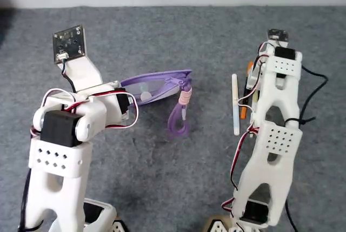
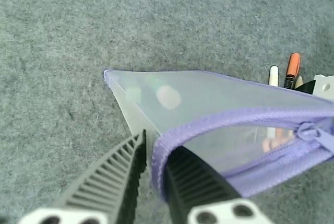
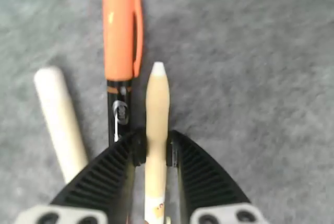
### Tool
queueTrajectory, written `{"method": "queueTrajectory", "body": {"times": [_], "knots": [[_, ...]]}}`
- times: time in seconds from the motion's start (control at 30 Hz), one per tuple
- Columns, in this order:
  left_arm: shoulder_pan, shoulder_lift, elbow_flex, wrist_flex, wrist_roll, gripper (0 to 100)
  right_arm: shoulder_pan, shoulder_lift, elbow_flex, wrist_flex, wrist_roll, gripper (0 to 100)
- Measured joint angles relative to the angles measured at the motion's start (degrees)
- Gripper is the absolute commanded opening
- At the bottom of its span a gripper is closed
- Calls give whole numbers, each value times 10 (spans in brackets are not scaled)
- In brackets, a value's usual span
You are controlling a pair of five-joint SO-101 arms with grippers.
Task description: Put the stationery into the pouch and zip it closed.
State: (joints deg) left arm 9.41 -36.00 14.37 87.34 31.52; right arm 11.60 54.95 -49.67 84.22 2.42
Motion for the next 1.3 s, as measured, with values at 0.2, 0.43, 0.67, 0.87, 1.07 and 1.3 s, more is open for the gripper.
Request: {"method": "queueTrajectory", "body": {"times": [0.2, 0.43, 0.67, 0.87, 1.07, 1.3], "knots": [[0, 0, 0, 0, 0, 11, 0, 8, -143, 135, 0, 8], [0, 0, 0, 0, 0, 11, 0, -13, -232, 162, 17, 8], [0, 0, 0, 0, 0, 11, -18, -213, -52, 163, 21, 8], [0, 0, 0, 0, 0, 11, -85, -458, 182, 163, -14, 8], [0, 1, 0, -5, 0, 12, -193, -651, 266, 153, -126, 8], [0, 1, 0, -7, 11, 12, -326, -789, 332, 21, -195, 8]]}}
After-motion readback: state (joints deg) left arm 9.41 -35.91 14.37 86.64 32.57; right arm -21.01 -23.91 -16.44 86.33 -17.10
